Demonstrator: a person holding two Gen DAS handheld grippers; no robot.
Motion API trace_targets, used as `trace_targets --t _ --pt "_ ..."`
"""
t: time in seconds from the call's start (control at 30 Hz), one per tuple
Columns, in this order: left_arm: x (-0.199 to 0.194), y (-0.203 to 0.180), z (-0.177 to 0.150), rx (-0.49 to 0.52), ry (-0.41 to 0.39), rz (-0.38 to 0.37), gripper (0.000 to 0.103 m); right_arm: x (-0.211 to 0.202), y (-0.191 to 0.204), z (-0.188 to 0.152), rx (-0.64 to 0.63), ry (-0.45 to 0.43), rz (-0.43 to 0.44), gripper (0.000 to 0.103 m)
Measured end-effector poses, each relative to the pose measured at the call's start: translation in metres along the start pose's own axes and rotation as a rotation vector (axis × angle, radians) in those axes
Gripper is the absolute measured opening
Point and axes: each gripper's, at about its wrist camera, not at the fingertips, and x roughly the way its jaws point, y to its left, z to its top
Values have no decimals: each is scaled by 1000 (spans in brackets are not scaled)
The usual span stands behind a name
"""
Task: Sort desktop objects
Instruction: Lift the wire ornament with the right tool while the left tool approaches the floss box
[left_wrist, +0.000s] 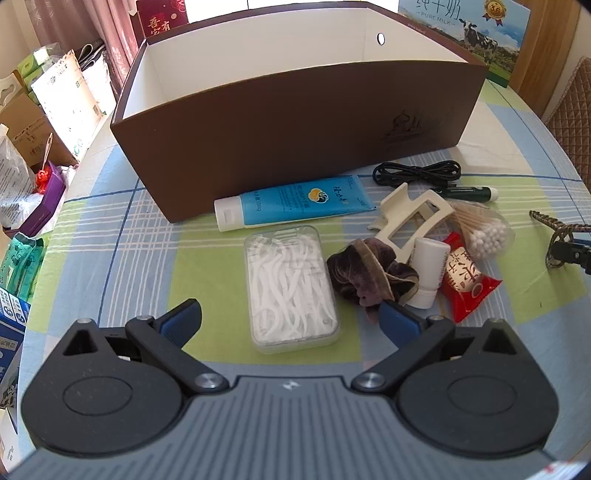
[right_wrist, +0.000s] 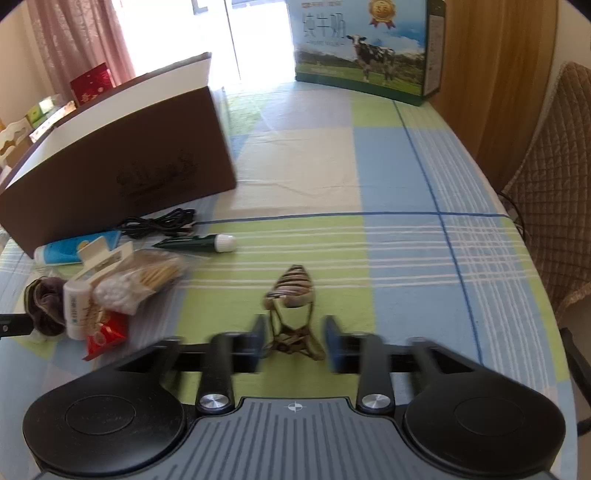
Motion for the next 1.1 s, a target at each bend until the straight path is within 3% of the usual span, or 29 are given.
trace_targets --t 0.1,0.17,0.2,0.23,0.53,0.6,0.7,1.0,1.1 --pt "0 -1 0 6 -1 -2 101 3 5 1 -24 -20 -10 51" --pt "1 0 -1 11 -2 -3 101 7 9 1 -43 -22 -11 41" --pt "1 0 -1 11 -1 -2 101 9 11 1 -54 -19 -15 27" --pt "2 1 -1 12 0 -2 101 12 13 1 -62 -14 -17 22" --pt "16 5 -2 36 14 -33 91 16 5 0 -46 -3 -13 22" --pt "21 6 -1 44 27 -50 76 15 5 0 -45 -2 -12 22" --pt "22 7 -3 57 32 -75 67 15 4 0 -43 0 -10 22" --pt "31 4 2 60 17 -78 67 15 4 0 -45 0 -14 22" --pt "36 6 4 60 20 -77 60 15 4 0 -46 0 -16 22"
